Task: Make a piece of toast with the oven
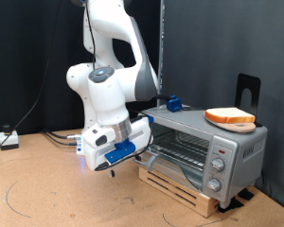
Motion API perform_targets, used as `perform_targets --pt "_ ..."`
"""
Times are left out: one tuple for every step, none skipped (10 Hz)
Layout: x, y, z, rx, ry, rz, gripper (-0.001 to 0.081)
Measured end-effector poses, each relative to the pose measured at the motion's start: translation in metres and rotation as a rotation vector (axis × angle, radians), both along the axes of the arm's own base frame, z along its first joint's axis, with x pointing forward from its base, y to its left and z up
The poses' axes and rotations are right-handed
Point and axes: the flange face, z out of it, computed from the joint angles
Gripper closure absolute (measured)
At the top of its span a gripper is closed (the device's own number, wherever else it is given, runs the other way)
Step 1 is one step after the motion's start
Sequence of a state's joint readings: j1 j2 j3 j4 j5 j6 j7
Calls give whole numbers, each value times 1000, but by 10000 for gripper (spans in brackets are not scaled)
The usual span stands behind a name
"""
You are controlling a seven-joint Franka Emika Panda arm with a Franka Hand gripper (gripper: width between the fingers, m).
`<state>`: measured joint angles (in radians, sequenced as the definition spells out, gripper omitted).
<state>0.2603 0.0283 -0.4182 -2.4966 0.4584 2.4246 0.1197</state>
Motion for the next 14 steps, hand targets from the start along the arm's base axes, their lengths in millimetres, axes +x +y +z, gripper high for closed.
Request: perform_targets --pt "2 0 2 15 -12 0 -1" --pt "3 0 3 17 -16 1 -1" --pt "4 0 4 16 -17 0 -1" --pt "4 1 4 18 -13 -1 -1" --pt "5 1 5 20 -10 1 -1" --pt "5 1 5 19 -9 2 -1" --pt "5 1 5 18 -8 3 -1" --pt "5 1 5 17 -8 5 -1" --pt "5 1 5 16 -7 7 -1" --pt "5 1 5 16 -6 8 -1" --pt "5 1 5 17 -4 10 -1" --pt "5 1 5 16 -4 13 -1" --pt "5 1 5 12 -2 18 -1" --pt "4 1 5 10 -1 21 -1"
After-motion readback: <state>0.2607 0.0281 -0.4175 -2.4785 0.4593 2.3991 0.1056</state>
